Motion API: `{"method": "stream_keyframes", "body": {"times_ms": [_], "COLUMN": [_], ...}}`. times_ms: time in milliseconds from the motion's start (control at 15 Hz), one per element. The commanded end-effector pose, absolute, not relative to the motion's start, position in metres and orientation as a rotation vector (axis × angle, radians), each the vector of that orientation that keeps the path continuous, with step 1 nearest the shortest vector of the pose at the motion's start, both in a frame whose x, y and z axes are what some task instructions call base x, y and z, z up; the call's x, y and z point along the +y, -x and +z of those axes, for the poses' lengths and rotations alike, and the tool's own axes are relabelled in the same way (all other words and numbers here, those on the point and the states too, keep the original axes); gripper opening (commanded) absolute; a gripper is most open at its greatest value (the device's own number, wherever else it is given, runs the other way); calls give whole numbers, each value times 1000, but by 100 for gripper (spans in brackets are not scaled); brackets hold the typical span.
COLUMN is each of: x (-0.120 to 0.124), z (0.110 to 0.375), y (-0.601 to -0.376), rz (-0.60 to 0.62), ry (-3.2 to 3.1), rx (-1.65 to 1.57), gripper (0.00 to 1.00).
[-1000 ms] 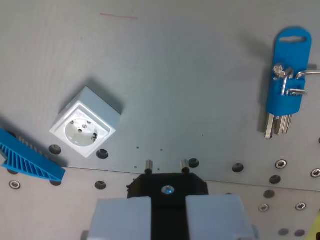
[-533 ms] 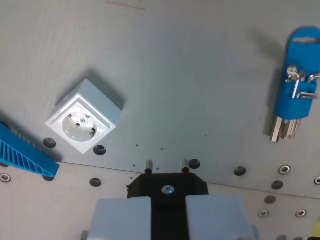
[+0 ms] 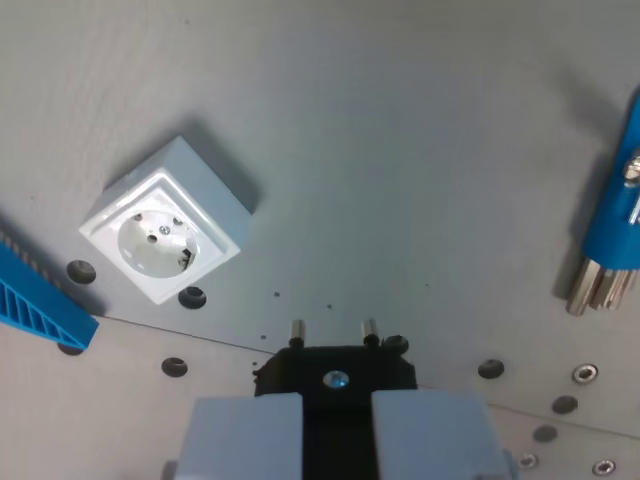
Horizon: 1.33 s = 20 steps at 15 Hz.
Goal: Move above the white socket
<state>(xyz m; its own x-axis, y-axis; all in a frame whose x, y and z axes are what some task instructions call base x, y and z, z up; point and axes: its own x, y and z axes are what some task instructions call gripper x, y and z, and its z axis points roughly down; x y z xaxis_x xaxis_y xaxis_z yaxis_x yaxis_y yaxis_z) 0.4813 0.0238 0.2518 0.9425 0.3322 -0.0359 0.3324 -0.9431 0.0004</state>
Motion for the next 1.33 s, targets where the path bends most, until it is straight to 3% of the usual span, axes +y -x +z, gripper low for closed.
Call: {"method": "stream_keyframes", "body": {"times_ms": [67,1333], "x": [28,69], "z": [238,145], "y": [-467,-421], "rz": [146,94], "ry": [-3000,-2839], "rx": [843,1250], "gripper": [0,0]}}
